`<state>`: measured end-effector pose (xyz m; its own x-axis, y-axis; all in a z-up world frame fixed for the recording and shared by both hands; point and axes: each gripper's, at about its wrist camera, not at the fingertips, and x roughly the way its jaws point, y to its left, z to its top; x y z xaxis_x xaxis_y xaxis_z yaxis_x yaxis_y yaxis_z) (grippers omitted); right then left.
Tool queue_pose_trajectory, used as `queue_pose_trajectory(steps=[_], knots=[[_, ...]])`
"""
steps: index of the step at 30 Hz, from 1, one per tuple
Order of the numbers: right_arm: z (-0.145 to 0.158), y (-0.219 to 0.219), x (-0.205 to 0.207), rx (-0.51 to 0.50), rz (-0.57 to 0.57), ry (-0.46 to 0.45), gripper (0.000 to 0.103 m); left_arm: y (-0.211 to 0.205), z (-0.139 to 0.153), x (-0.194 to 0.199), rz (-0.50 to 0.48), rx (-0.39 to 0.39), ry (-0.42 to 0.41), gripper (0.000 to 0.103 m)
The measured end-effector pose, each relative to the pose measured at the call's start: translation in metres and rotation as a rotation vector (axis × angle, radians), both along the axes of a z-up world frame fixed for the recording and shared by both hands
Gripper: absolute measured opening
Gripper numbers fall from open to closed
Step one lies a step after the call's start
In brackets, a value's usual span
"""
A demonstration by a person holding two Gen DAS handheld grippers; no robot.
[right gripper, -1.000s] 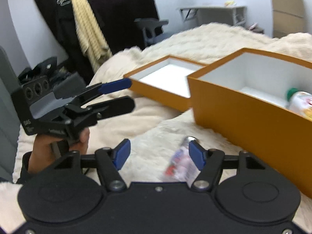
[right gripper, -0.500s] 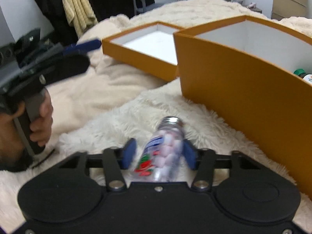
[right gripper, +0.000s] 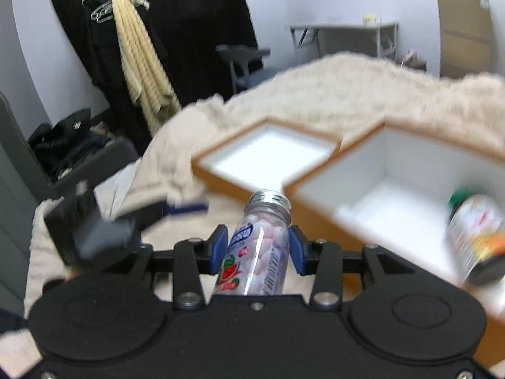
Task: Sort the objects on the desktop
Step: 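Lift the tablet jar with the right tool over the tall orange box, then lower the tablet jar into the tall orange box and open the right tool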
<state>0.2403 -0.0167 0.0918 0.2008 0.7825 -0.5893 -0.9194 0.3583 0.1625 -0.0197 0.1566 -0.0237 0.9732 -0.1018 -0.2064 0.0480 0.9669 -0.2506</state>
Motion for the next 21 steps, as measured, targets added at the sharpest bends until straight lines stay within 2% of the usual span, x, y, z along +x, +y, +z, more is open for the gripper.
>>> queue_pose_trajectory(steps=[2, 5, 8, 12, 14, 16, 17, 20, 21], knots=[[0.021, 0.022, 0.024, -0.060, -0.065, -0.071, 0.040, -0.001, 0.000, 0.000, -0.005, 0.009, -0.002, 0.103], [0.017, 0.051, 0.064, -0.163, -0.146, -0.068, 0.040, -0.001, 0.001, 0.001, -0.015, 0.010, 0.004, 0.103], [-0.023, 0.085, 0.111, -0.335, -0.206, -0.012, 0.040, -0.007, 0.001, 0.005, -0.005, 0.033, 0.040, 0.103], [-0.075, 0.110, 0.137, -0.510, -0.242, 0.023, 0.040, -0.019, 0.003, 0.014, 0.038, 0.097, 0.108, 0.103], [-0.090, 0.116, 0.140, -0.556, -0.239, 0.047, 0.040, -0.025, 0.002, 0.018, 0.055, 0.125, 0.138, 0.103], [-0.089, 0.118, 0.136, -0.560, -0.223, 0.043, 0.041, -0.030, 0.000, 0.021, 0.055, 0.148, 0.154, 0.103], [-0.088, 0.118, 0.134, -0.571, -0.219, 0.032, 0.042, -0.031, -0.001, 0.022, 0.052, 0.150, 0.155, 0.103], [-0.087, 0.121, 0.126, -0.602, -0.196, -0.042, 0.067, -0.034, -0.003, 0.023, 0.039, 0.161, 0.154, 0.103], [-0.088, 0.122, 0.124, -0.596, -0.191, -0.057, 0.069, -0.034, -0.003, 0.023, 0.035, 0.164, 0.151, 0.103]])
